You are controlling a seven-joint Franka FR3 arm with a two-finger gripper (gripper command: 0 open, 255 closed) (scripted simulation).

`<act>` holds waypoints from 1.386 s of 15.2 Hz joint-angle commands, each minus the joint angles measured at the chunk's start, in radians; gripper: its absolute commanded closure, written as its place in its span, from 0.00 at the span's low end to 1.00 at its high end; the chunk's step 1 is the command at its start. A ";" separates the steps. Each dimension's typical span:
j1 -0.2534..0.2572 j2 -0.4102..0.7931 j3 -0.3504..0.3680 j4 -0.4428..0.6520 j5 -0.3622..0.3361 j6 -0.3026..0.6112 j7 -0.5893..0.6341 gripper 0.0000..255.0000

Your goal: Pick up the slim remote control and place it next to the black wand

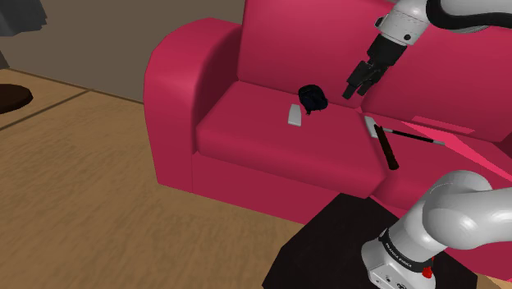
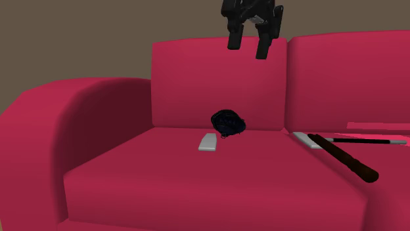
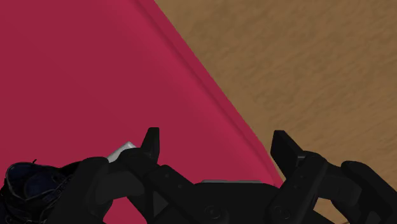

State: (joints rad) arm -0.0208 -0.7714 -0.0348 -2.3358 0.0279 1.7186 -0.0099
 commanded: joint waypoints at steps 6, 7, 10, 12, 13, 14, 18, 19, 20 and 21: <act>-0.037 0.182 0.012 0.044 0.000 0.117 0.092 0.00; -0.044 0.219 0.013 0.057 -0.001 0.138 0.110 0.00; -0.064 0.331 0.015 0.101 -0.005 0.193 0.164 0.00; -0.077 0.406 0.014 0.135 -0.008 0.225 0.200 0.00; -0.084 0.444 0.013 0.154 -0.009 0.239 0.217 0.00; -0.090 0.481 0.012 0.174 -0.011 0.253 0.235 0.00; -0.113 0.630 0.002 0.262 -0.016 0.295 0.303 0.00; -0.118 0.667 -0.002 0.286 -0.016 0.304 0.319 0.00; -0.123 0.703 -0.006 0.311 -0.017 0.311 0.335 0.00; -0.128 0.740 -0.010 0.337 -0.017 0.317 0.350 0.00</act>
State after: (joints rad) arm -0.1445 -0.0688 -0.0419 -2.0220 0.0114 2.0253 0.3206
